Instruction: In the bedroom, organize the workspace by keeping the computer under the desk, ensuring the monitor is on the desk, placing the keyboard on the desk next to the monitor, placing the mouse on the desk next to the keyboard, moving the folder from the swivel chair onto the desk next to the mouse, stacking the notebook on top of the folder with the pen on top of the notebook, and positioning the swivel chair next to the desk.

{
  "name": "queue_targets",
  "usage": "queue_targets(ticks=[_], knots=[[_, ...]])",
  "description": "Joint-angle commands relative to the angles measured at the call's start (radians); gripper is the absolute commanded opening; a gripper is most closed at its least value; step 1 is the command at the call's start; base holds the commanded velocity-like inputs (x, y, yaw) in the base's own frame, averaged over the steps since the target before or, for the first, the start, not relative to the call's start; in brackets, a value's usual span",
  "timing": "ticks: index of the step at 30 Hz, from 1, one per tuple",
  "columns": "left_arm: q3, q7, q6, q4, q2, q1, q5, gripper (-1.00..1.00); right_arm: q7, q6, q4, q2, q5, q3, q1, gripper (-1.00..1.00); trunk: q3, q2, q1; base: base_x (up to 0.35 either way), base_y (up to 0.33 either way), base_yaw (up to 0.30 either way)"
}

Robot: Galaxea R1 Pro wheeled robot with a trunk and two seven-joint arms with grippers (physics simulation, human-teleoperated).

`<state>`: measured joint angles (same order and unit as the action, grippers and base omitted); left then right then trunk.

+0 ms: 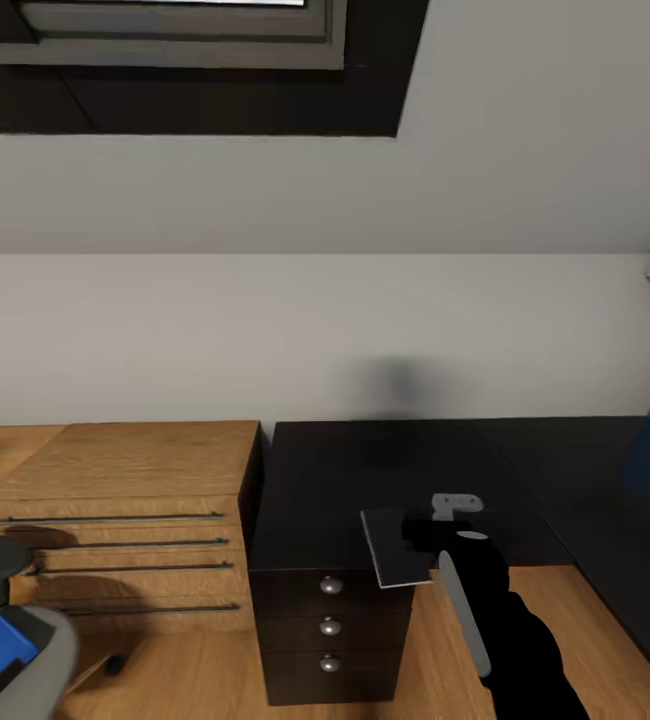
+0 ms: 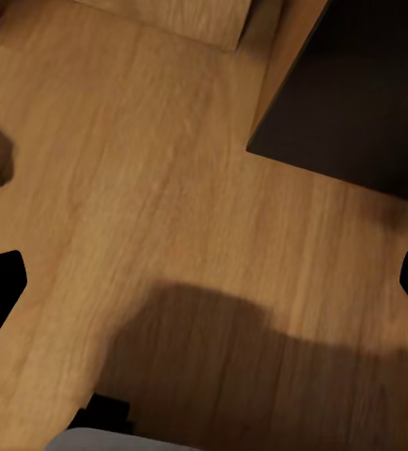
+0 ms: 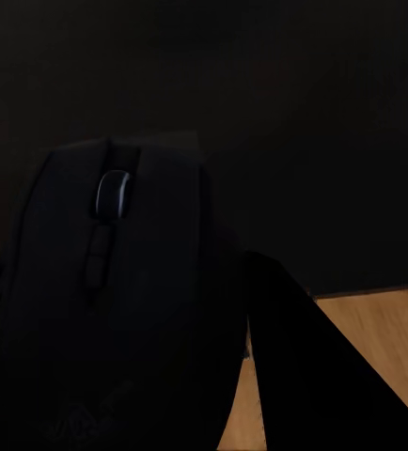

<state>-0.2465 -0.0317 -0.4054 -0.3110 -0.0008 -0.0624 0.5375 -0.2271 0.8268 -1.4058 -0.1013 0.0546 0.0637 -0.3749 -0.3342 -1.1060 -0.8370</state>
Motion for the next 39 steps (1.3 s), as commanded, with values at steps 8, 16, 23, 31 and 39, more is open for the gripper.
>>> queue_targets(ticks=[8,16,23,31,39], knots=[[-0.007,-0.095,0.222,-0.204,0.011,-0.003,0.009,1.00,-0.011,0.003,-0.003,0.000,0.010,-0.061,-0.001,-1.00,-0.001,-0.001,0.000,0.000,0.000,-0.248],[-0.005,-0.095,0.276,-0.221,0.008,-0.016,0.011,1.00,-0.010,0.003,-0.004,0.000,0.010,-0.090,-0.001,-1.00,-0.001,-0.001,0.000,0.000,0.000,-0.258],[-0.006,-0.093,0.223,-0.155,0.009,-0.017,0.011,1.00,-0.010,0.001,-0.003,-0.002,0.009,-0.133,-0.001,-1.00,-0.001,-0.001,0.000,0.000,0.000,-0.260],[-0.023,-0.091,0.115,-0.086,0.004,-0.017,-0.015,1.00,-0.011,-0.037,0.003,-0.003,0.008,-0.145,-0.001,-1.00,-0.001,-0.001,0.000,0.000,0.000,-0.260],[-0.050,-0.091,0.105,-0.081,0.002,-0.017,-0.029,1.00,-0.011,-0.064,0.007,-0.004,0.008,-0.145,-0.001,-1.00,-0.001,-0.001,0.000,-0.031,0.000,-0.260]])
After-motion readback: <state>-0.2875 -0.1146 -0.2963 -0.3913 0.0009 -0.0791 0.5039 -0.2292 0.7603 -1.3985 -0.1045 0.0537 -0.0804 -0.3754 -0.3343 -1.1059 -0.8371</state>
